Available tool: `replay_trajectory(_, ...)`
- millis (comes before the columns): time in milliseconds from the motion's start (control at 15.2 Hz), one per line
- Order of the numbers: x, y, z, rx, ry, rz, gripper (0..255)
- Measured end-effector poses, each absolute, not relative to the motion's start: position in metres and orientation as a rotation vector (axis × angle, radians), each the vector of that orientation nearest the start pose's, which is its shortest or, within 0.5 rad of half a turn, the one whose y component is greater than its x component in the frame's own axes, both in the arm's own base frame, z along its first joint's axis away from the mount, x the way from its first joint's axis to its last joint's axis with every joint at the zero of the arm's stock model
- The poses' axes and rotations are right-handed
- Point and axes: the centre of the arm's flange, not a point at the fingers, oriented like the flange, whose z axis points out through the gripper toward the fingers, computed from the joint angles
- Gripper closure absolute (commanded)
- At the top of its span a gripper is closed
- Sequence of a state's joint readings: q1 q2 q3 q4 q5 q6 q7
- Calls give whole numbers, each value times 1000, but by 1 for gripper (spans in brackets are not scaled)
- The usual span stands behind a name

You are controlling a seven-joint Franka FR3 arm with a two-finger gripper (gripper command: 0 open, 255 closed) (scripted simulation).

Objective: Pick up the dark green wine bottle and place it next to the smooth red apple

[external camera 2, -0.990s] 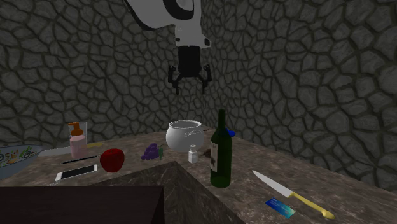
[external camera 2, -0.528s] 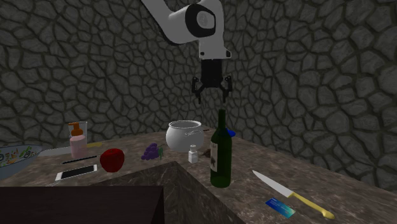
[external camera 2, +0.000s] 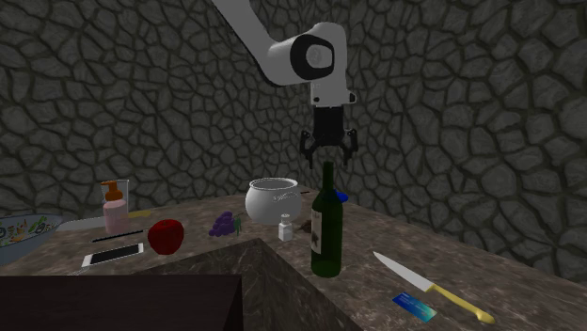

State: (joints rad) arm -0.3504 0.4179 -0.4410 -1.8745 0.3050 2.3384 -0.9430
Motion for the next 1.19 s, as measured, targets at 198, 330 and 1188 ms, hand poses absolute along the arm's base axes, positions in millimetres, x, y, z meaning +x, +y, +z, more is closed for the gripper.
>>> replay_trajectory(198, 469, -440, 302, -3175, 15, -168, 0)
replay_trajectory(330, 469, -440, 299, -3175, 15, -169, 0)
replay_trajectory(1188, 469, -440, 298, -3175, 15, -169, 255)
